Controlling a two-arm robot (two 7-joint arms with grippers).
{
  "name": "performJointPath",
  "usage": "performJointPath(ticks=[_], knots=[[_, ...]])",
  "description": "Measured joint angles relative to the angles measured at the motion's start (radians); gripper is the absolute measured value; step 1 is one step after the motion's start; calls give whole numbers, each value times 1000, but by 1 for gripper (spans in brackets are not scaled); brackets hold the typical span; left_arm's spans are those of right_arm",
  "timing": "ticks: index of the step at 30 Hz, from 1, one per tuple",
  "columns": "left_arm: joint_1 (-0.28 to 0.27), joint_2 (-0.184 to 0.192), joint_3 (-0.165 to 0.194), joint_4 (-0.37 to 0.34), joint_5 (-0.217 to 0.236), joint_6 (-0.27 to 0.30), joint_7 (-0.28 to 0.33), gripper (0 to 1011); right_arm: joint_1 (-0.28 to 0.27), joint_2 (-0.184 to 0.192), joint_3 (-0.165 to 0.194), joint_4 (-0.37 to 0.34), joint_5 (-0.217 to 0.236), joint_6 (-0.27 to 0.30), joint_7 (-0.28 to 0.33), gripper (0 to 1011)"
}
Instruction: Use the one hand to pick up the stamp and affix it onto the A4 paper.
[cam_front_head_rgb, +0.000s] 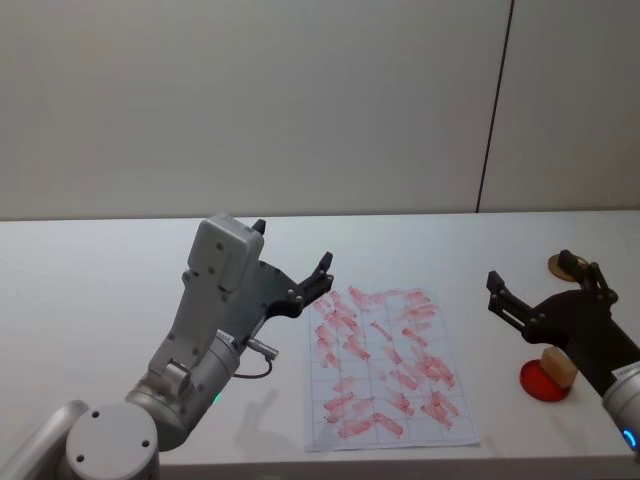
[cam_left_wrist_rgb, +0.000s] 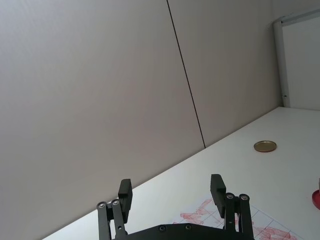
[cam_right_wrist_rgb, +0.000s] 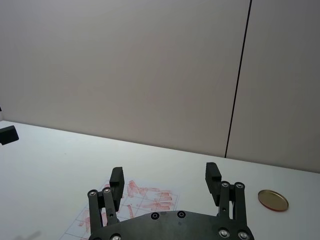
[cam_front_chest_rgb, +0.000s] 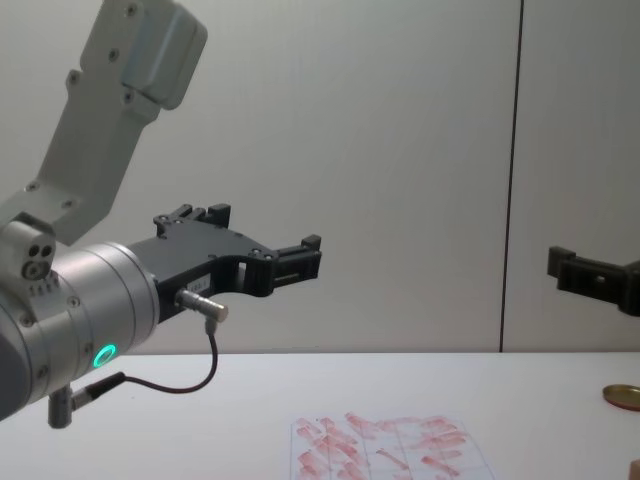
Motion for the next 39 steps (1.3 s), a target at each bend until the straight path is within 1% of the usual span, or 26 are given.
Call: performJointPath(ticks=[39], knots=[[0,0,0,0,0,0,0,993,5,-1,2,5,0,0,3,1001]])
